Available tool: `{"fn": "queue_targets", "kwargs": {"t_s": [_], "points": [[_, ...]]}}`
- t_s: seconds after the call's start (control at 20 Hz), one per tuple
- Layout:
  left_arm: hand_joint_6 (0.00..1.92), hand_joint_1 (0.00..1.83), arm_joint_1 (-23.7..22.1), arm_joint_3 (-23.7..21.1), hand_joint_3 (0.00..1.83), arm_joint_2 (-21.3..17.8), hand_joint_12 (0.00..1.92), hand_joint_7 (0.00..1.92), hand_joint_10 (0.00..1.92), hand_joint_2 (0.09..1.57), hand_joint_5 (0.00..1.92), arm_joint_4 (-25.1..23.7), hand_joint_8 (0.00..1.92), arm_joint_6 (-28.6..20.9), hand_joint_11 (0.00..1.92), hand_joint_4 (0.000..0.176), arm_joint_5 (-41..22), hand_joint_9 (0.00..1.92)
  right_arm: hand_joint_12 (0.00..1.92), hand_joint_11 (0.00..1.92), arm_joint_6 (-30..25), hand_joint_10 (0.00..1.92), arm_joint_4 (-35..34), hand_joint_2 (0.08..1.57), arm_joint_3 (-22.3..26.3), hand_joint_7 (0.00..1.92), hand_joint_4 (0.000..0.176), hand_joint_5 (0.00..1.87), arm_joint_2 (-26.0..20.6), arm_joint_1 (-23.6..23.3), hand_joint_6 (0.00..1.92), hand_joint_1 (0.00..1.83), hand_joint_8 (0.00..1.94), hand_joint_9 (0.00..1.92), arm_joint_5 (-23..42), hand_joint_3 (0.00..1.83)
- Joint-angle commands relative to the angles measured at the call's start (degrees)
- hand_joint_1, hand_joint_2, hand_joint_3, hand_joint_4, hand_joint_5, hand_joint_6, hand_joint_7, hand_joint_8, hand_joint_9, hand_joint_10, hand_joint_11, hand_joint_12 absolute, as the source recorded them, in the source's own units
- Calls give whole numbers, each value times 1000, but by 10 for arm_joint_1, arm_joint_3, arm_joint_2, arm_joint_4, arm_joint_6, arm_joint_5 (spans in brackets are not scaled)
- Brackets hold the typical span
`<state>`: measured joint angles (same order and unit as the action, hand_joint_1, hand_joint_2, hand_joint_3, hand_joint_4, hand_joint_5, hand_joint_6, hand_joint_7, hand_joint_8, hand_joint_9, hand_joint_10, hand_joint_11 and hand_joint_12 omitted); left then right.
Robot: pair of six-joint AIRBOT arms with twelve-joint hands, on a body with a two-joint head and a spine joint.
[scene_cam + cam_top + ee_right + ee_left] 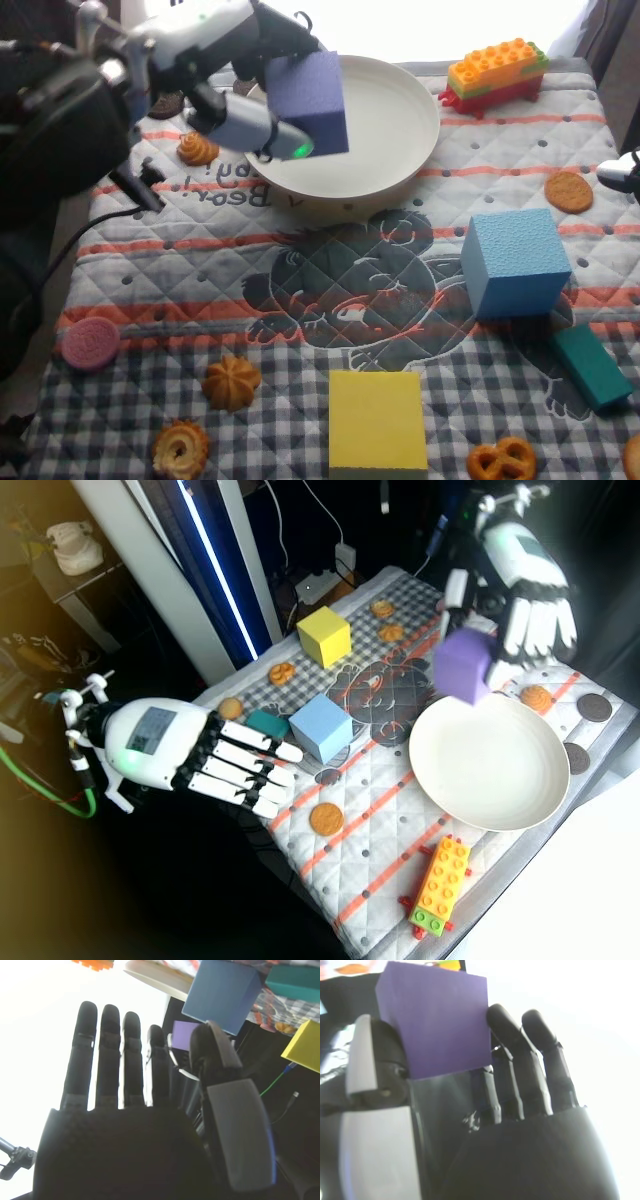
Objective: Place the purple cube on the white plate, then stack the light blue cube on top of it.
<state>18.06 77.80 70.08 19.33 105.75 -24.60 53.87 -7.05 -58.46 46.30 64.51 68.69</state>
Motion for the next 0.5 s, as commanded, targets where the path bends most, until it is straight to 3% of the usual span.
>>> {"fn": "queue_targets", "kwargs": {"t_s": [0.0, 0.05, 0.15, 0.25, 0.4, 0.45], "points": [[716, 1240, -12, 15, 0, 6, 1314, 847, 859, 1148, 1024, 7, 1380, -2, 369, 0, -40, 747, 406, 285, 0, 0, -10, 1314, -6, 449, 53, 378, 0, -8, 0, 733, 0, 460, 68, 0], [768, 1226, -18, 37, 2, 21, 1253, 848, 771, 1148, 1013, 14, 1349, -2, 394, 0, -26, 775, 412, 291, 0, 5, -8, 1311, -8, 465, 47, 391, 3, -10, 5, 741, 7, 467, 68, 0], [743, 1232, -23, 69, 0, 45, 1321, 846, 730, 1150, 1018, 25, 1367, -2, 405, 0, -2, 803, 415, 286, -6, 1, -1, 1307, -15, 474, 41, 397, 10, -17, 6, 745, 9, 459, 68, 0], [792, 1226, -32, 109, 0, 74, 1328, 830, 749, 1161, 985, 27, 1398, -2, 380, 0, 24, 768, 418, 287, -20, 0, 10, 1314, -26, 471, 20, 412, 19, -27, 9, 761, 4, 449, 68, 0], [732, 1230, -37, 145, 2, 100, 1291, 872, 736, 1140, 1024, 30, 1328, -2, 420, 0, 46, 784, 423, 302, -20, 6, 19, 1314, -33, 480, 32, 410, 28, -39, 5, 771, 6, 464, 68, 0], [673, 1243, -37, 152, 4, 106, 1517, 867, 1042, 1138, 1041, 35, 1364, -2, 411, 0, 50, 712, 423, 306, -21, 6, 21, 1310, -35, 485, 36, 413, 31, -43, 4, 794, 6, 468, 68, 0]]}}
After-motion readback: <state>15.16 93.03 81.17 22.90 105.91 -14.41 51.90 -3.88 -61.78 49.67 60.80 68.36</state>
